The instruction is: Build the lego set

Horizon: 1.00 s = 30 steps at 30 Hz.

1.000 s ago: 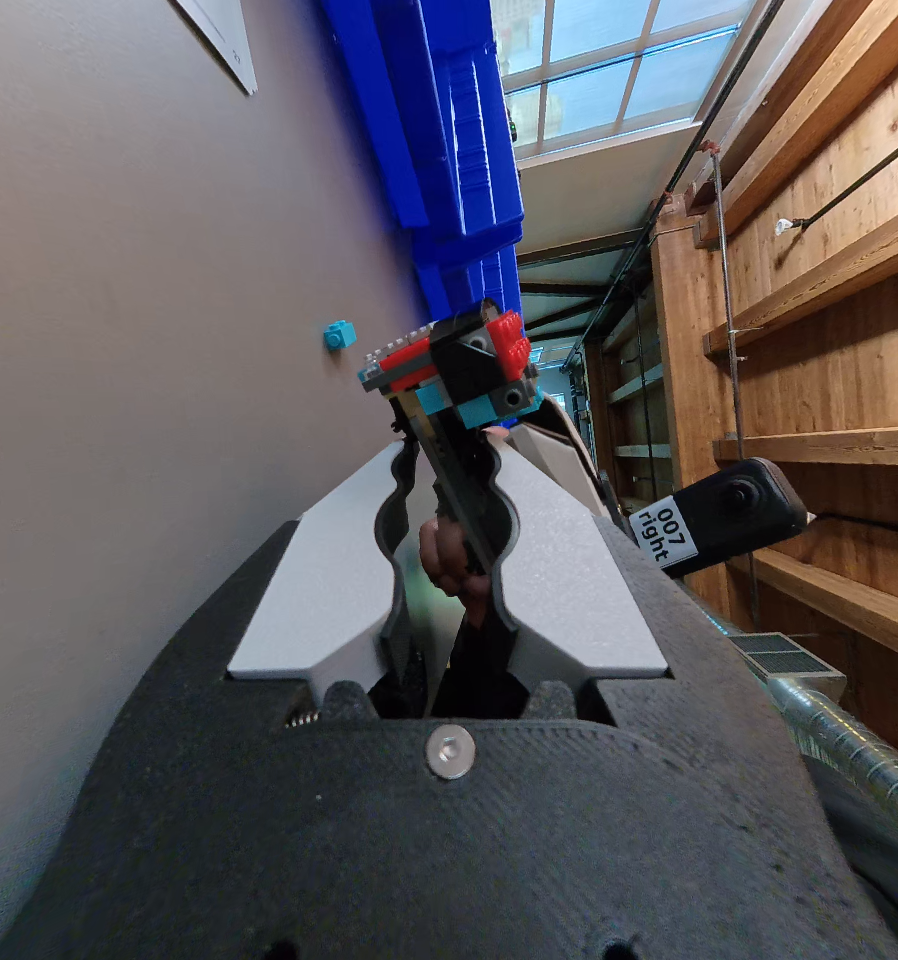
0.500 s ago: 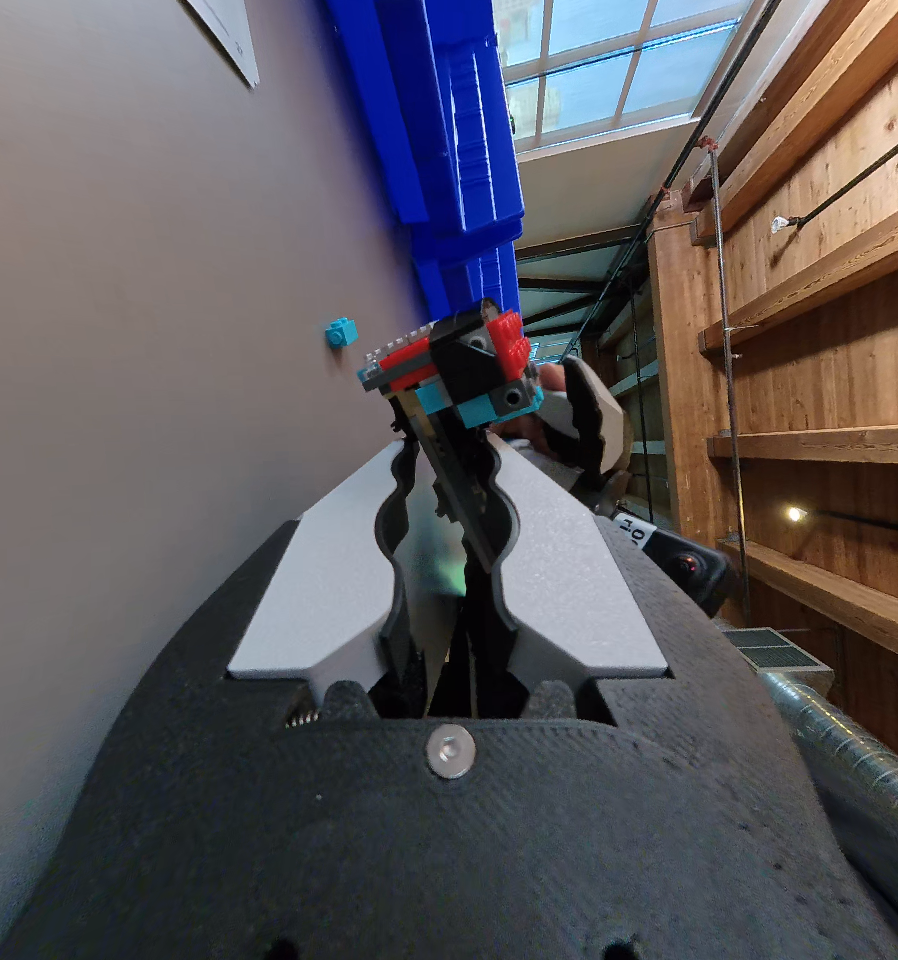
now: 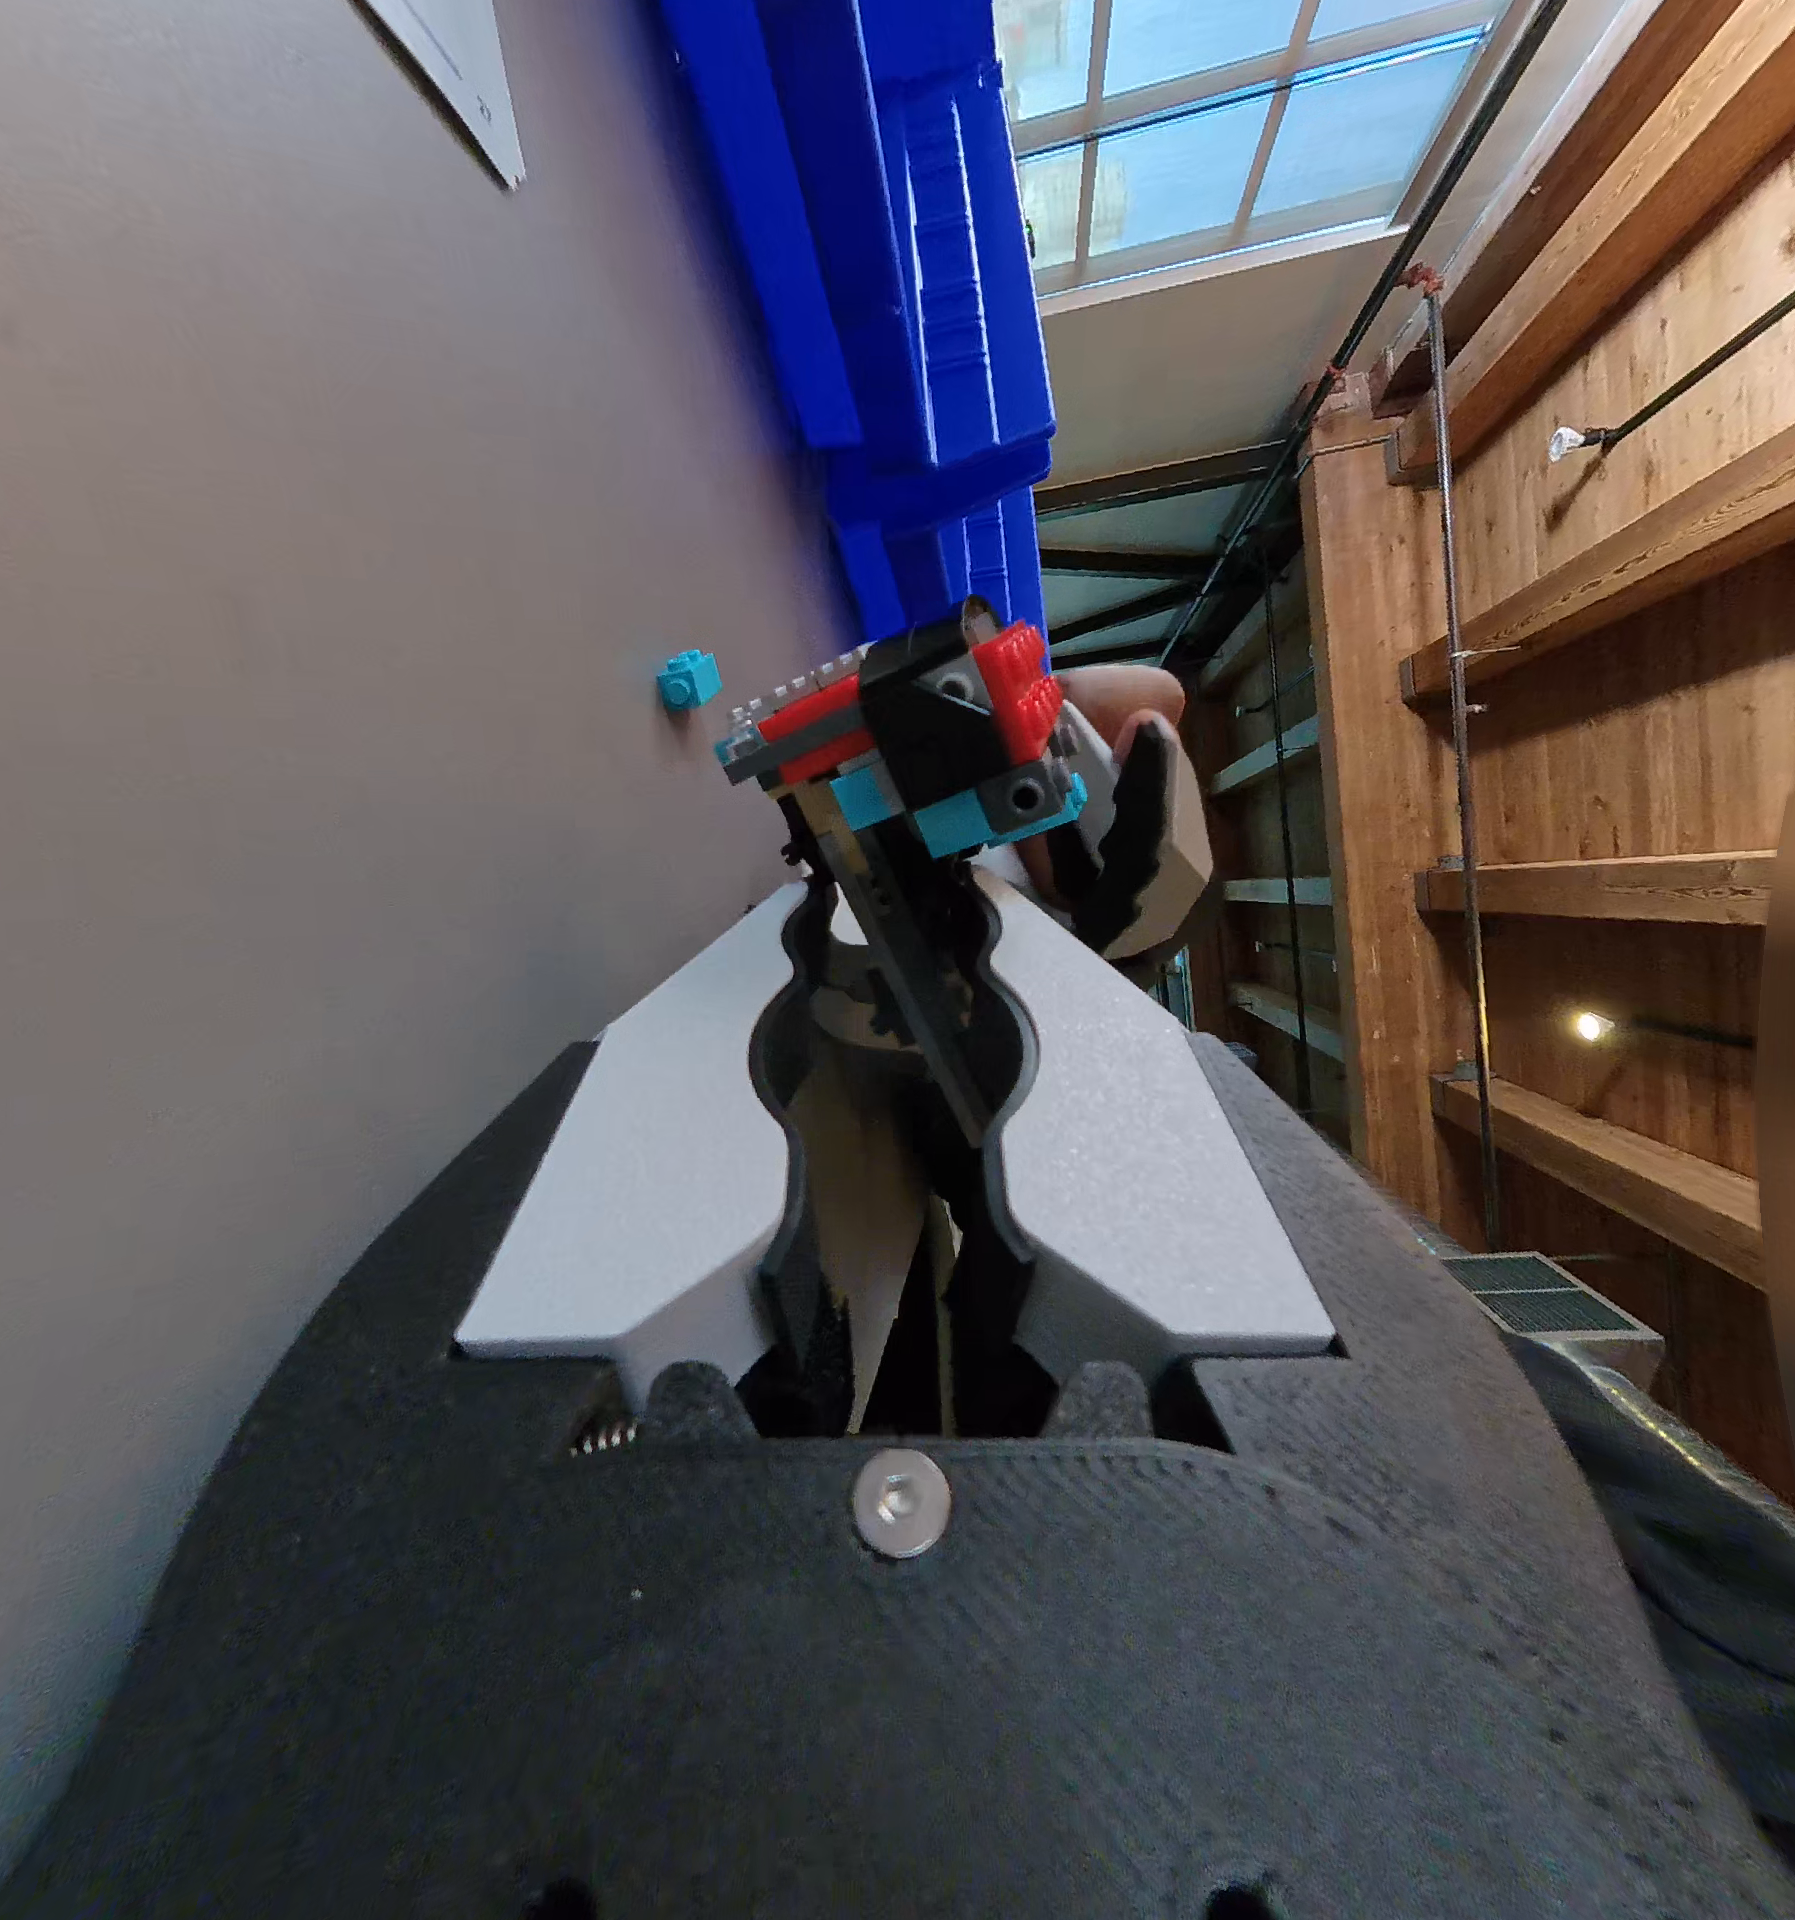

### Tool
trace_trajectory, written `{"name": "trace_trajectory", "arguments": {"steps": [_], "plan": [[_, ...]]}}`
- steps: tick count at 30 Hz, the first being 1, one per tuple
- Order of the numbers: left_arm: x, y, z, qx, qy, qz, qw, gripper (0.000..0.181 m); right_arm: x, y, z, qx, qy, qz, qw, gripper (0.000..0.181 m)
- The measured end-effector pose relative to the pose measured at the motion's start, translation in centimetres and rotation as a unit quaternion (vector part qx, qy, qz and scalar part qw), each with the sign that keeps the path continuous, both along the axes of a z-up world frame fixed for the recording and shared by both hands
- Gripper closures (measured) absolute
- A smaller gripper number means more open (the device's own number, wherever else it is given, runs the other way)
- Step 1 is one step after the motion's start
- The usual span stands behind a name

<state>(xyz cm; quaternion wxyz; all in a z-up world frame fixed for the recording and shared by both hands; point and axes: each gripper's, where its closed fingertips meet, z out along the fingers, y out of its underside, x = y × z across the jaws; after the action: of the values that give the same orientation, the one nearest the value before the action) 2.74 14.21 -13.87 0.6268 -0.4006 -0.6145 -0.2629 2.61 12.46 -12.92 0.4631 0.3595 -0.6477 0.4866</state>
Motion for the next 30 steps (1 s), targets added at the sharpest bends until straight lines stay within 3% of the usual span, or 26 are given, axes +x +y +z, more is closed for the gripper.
{"name": "trace_trajectory", "arguments": {"steps": [10, 30], "plan": [[-0.3, 0.0, -0.1, -0.005, 0.0, 0.002, 1.0, 0.158, 0.4, -0.3, 0.1, -0.001, 0.027, 0.021, 0.999, 0.116], [0.0, 0.0, 0.0, -0.01, 0.007, 0.003, 1.0, 0.158, 0.3, -1.1, -0.4, 0.014, 0.027, 0.011, 0.999, 0.12]]}}
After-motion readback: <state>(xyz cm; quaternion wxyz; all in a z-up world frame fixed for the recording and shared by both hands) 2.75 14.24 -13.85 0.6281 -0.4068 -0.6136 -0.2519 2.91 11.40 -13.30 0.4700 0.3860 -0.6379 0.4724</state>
